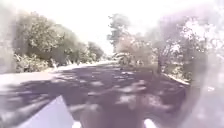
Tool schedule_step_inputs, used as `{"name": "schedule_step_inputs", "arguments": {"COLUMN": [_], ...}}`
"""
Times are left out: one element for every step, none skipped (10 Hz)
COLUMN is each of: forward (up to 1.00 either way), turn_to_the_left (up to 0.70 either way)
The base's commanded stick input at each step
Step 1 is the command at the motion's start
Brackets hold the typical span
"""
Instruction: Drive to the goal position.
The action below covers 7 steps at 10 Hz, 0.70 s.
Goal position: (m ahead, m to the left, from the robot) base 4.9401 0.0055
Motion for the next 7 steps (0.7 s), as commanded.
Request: {"name": "schedule_step_inputs", "arguments": {"forward": [0.50, 0.50, 0.50, 0.50, 0.50, 0.50, 0.50], "turn_to_the_left": [-0.03, -0.06, -0.41, -0.50, -0.34, -0.14, 0.00]}}
